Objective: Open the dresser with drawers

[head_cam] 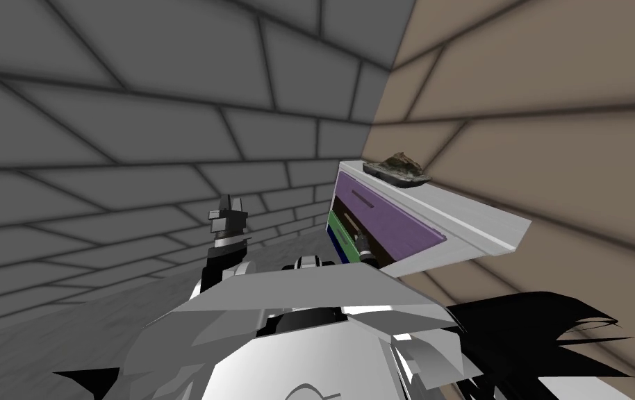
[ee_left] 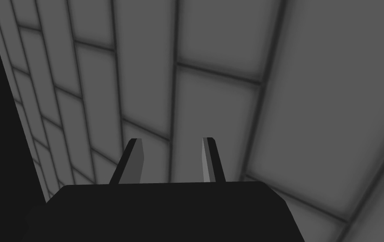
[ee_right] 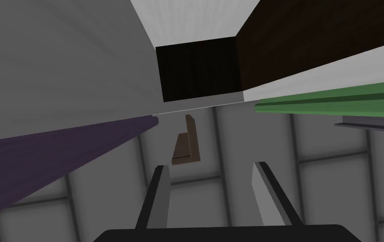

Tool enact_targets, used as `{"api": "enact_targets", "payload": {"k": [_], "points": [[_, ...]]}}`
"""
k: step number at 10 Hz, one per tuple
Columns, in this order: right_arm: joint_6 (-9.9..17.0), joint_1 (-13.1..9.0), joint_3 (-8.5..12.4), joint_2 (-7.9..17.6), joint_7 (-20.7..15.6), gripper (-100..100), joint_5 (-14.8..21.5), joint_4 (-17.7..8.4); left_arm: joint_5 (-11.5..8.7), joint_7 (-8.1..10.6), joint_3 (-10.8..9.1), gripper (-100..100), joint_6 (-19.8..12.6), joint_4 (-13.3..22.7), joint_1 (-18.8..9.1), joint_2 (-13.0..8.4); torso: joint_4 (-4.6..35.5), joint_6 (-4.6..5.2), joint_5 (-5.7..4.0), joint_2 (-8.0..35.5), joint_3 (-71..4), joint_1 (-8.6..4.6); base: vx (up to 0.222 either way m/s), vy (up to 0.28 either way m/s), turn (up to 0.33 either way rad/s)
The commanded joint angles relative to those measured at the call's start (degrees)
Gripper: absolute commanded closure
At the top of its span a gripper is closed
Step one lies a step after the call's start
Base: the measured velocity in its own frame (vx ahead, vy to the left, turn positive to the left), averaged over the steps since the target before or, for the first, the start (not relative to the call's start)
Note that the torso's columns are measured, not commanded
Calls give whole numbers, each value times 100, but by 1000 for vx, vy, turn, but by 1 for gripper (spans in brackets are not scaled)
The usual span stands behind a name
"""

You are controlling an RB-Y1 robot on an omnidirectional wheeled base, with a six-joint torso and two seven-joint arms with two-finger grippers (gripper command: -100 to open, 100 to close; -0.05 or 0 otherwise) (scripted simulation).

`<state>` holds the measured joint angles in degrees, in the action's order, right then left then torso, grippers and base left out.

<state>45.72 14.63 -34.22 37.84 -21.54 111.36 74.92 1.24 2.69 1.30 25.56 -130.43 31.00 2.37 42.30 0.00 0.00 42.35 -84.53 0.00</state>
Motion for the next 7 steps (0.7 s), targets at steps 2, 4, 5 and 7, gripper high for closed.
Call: {"api": "enact_targets", "payload": {"k": [2, 4, 5, 7], "points": [[-82, 1, 25, 9, -91, 100, -39, 104, 0, 0, 2, 0, 0, 0, -1, 2, 1, 0, 10, 5, 2, 35, -56, 157, -23], [-122, 2, 37, 14, -136, 100, -58, 156, 0, 0, 2, 0, 0, 0, -1, 2, 0, 0, 3, -1, -1, 9, -56, 182, -17], [-111, 1, 35, 12, -123, 100, -54, 142, 0, 0, 2, 0, 0, 0, -1, 2, -3, 0, 1, -11, -7, 3, -18, 90, -9], [-228, -35, 108, 227, -113, -100, -81, 223, 0, 0, -1, 0, 0, 0, 0, -1, -7, 0, -17, -27, -17, -67, 21, -97, -5]]}}
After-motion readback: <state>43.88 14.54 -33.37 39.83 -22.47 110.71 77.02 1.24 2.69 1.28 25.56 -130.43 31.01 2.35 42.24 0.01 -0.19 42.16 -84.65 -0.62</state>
